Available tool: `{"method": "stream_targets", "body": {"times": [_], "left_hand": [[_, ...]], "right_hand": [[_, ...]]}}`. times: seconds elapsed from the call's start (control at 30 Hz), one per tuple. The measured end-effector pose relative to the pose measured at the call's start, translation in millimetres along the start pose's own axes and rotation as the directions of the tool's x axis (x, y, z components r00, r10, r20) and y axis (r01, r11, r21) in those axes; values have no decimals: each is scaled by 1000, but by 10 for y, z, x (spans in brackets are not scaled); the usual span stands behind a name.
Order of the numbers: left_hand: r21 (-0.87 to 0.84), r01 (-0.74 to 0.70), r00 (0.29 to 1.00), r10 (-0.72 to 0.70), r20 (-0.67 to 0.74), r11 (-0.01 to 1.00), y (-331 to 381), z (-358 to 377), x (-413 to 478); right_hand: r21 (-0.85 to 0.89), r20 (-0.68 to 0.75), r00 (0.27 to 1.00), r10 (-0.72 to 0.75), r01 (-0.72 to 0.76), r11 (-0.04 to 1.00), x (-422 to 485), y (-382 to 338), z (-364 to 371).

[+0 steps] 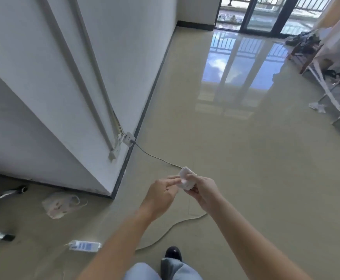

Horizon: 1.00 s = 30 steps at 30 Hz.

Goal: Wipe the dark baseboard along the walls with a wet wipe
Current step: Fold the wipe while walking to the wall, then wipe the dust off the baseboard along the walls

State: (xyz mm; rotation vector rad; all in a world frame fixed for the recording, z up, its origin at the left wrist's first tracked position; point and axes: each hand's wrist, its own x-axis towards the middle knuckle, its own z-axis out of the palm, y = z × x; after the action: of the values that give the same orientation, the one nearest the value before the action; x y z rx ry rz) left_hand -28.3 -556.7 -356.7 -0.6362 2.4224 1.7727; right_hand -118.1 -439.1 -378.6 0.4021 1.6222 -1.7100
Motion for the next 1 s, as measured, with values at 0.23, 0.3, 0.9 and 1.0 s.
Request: {"method": "stream_targets", "body": {"times": [0.23,0.3,0.9,1.0], "left_hand": [[7,269,872,-241,-427,963,-633,-888,923],[-24,341,827,-312,-468,940,-945,-1111,1151],[-372,764,340,-819,-463,527,-6135,-981,3056],[-438,643,361,-753,-550,628,-6795,-936,3272]], "right_hand": [[-74,6,991,133,-133,988,1061,-307,726],[-89,-9,989,150,-150,985,1378,-261,888],[-653,183,886,426,-215,726,5788,3357,1915],[-689,242,842,482,-201,696,6392,3962,1996]]}}
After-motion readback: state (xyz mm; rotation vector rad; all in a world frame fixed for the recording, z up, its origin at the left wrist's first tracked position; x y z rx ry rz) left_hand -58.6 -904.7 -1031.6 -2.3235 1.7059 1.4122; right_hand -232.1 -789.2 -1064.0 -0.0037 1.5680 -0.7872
